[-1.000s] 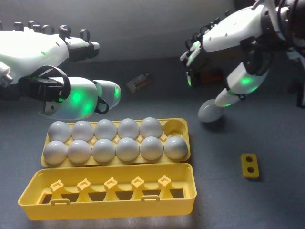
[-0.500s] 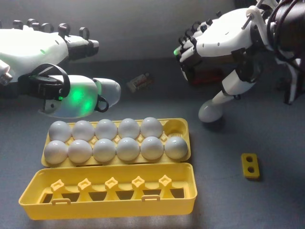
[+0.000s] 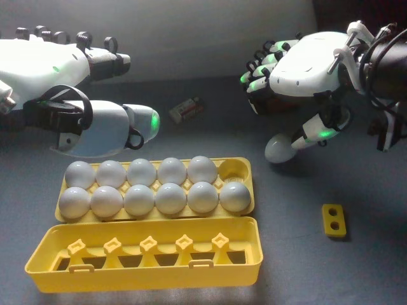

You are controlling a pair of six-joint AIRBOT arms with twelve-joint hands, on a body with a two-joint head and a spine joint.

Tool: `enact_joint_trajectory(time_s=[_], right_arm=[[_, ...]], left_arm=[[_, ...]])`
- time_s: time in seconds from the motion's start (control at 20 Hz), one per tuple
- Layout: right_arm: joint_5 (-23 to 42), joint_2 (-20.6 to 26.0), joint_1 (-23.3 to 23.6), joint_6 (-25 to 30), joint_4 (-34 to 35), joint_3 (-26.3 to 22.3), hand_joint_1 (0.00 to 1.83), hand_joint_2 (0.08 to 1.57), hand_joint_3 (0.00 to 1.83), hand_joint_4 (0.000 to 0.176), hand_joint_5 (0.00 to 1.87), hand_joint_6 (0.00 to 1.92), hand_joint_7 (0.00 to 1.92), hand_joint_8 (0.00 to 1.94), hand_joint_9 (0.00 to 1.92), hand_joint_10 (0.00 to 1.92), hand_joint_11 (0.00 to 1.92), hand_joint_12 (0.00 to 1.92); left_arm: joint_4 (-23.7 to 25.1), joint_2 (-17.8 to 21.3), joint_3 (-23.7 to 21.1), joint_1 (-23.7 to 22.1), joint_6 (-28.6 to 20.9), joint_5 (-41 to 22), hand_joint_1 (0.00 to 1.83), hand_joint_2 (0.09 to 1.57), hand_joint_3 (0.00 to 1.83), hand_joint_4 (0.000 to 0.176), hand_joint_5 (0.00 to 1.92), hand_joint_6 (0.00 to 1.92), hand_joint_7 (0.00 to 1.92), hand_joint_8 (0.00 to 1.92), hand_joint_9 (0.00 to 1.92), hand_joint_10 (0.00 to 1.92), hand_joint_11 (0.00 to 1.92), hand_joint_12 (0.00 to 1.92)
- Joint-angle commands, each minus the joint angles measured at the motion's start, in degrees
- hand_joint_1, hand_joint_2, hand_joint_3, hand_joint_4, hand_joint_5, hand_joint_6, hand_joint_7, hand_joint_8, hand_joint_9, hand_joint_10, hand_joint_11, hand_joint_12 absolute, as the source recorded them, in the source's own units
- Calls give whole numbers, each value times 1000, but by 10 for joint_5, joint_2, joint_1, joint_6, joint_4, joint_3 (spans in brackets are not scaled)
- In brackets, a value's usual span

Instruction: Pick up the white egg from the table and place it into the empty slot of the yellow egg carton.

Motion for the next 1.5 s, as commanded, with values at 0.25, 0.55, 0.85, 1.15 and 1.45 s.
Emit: enact_joint_trajectory(time_s=[0.25, 0.55, 0.85, 1.15, 1.45], right_arm=[[-60, -5, -4, -35, -20, 1, 1026, 972, 0, 0, 282, 976, 172, 6, 98, 47, 0, 713], [-53, -13, -22, -49, -20, 1, 1027, 971, 0, 0, 286, 977, 171, 4, 105, 51, 0, 716], [-67, -23, -28, -55, -20, 2, 1028, 970, 0, 0, 290, 973, 176, 5, 105, 52, 0, 716], [-76, -29, -33, -55, -20, 8, 1028, 969, 0, 0, 292, 969, 185, 8, 98, 49, 0, 708], [-76, -33, -34, -50, -20, 20, 1029, 969, 0, 0, 288, 963, 185, 6, 97, 49, 0, 699]], left_arm=[[44, 0, 2, -8, 0, -5, 0, 1289, 2, 52, 123, 0, 108, 0, 128, 1, 0, 557], [44, 0, 2, -7, 0, -4, 0, 1289, 1, 52, 124, 0, 108, 0, 128, 1, 0, 576], [44, 0, 0, -7, 1, -3, 0, 1288, 0, 52, 121, 0, 109, 0, 129, 1, 0, 577], [44, 0, 1, -6, 1, -2, 0, 1290, 1, 52, 120, 1, 108, 0, 128, 0, 0, 577], [44, 0, 1, -6, 0, -2, 0, 1290, 1, 52, 129, 4, 108, 0, 128, 0, 0, 576]])
